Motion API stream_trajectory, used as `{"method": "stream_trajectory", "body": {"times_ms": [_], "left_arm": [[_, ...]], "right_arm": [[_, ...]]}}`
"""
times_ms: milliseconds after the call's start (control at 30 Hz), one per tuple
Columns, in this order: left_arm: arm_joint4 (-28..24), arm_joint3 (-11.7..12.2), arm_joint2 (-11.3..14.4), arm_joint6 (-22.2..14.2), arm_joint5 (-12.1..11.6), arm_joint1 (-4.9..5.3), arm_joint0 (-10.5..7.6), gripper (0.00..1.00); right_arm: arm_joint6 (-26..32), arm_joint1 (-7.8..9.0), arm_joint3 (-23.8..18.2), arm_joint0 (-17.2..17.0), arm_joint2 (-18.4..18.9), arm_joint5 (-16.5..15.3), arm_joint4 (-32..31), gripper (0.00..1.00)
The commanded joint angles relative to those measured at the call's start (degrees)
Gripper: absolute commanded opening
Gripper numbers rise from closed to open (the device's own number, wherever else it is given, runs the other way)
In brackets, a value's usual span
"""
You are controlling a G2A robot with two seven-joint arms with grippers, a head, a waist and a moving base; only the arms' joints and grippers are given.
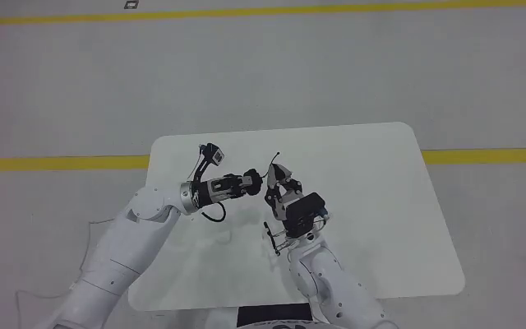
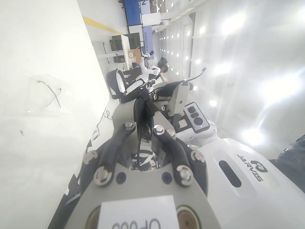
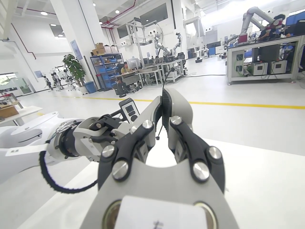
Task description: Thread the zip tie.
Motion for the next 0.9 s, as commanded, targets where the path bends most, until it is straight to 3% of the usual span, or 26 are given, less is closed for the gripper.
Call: {"method": "stream_trajectory", "body": {"times_ms": [0, 867], "left_arm": [[0.0, 0.0, 0.0, 0.0, 0.0, 0.0, 0.0, 0.0], [0.0, 0.0, 0.0, 0.0, 0.0, 0.0, 0.0, 0.0]], "right_arm": [[0.0, -0.03, 0.2, 0.1, 0.0, 0.0, 0.0, 0.0], [-0.6, -0.27, 0.4, 0.1, 0.4, -0.8, 0.3, 0.0]]}}
